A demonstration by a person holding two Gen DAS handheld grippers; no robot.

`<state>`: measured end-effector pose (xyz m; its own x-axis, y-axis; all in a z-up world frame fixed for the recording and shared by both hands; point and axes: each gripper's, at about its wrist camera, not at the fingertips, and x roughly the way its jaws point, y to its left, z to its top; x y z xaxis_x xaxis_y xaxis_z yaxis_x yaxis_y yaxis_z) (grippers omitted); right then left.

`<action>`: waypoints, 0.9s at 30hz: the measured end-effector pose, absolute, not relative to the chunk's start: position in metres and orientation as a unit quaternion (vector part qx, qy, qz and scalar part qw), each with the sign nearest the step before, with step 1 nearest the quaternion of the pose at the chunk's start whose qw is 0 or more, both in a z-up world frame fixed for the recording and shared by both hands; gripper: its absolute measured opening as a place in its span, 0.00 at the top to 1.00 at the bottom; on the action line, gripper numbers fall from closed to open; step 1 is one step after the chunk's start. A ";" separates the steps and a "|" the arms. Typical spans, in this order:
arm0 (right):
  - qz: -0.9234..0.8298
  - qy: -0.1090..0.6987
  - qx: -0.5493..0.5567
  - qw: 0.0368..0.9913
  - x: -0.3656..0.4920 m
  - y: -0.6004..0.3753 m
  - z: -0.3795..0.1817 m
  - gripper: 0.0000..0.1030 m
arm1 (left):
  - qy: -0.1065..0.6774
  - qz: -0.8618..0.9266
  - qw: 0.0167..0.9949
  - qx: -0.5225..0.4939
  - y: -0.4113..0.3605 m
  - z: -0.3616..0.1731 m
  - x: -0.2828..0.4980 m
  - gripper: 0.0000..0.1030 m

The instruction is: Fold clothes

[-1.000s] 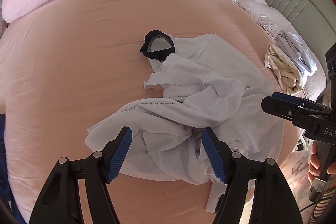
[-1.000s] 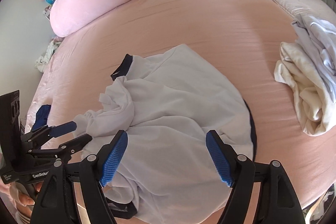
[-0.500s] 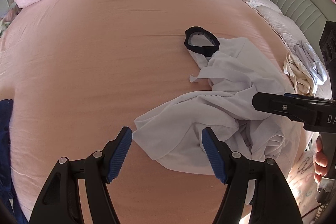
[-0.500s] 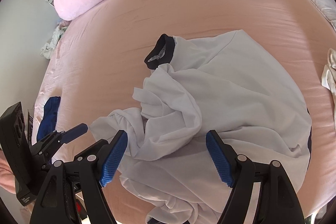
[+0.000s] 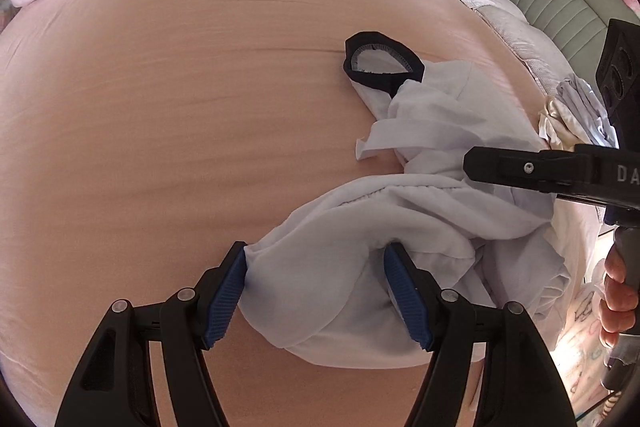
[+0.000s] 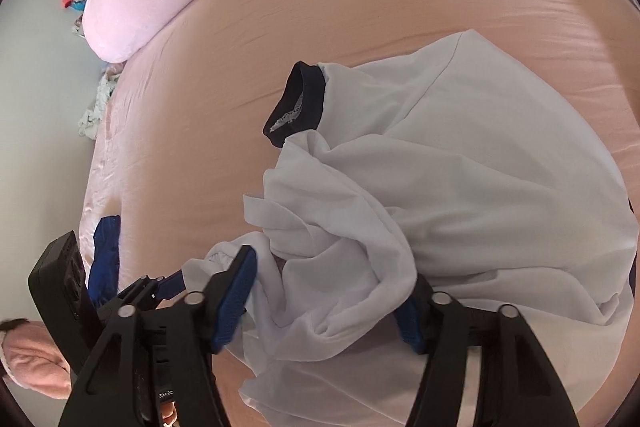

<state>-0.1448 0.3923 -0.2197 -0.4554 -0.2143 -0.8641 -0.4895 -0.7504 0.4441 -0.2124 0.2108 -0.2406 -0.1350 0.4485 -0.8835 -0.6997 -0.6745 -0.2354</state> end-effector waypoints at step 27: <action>0.789 0.345 -0.508 0.011 -0.204 0.366 -0.202 0.86 | 0.164 0.812 0.318 -0.461 0.174 -0.217 -0.219 0.80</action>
<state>-0.2035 0.3657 -0.2022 -0.4836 -0.3340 -0.8091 -0.3675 -0.7614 0.5340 -0.2193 0.1738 -0.2174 -0.3722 0.3654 -0.8532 -0.6672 -0.7443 -0.0277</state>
